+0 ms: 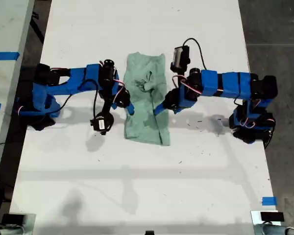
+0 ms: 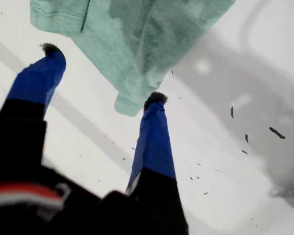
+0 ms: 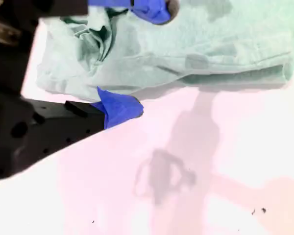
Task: Fold tshirt
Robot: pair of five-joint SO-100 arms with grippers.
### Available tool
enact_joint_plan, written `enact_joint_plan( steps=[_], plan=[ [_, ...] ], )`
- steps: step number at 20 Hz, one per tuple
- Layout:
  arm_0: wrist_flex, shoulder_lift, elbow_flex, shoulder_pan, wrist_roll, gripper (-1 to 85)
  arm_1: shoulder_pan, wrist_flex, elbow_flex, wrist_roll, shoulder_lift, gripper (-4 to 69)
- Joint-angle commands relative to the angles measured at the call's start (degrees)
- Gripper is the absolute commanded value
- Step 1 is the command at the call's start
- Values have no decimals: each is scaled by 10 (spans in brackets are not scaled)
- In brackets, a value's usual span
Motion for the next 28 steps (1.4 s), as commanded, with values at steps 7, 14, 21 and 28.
enact_joint_plan(
  steps=[7, 14, 21, 28],
  plan=[
    [25, 240, 207, 31, -76, 237, -33, 13, 138, 52, 230, 298],
    [-65, 357, 364, 45, -106, 232, -43, 10, 198, 64, 281, 300],
    [-98, 323, 350, 47, -95, 233, -60, 6, 200, 74, 279, 299],
    [-138, 178, 218, 40, -42, 239, -83, -11, 69, 54, 89, 298]
  ],
)
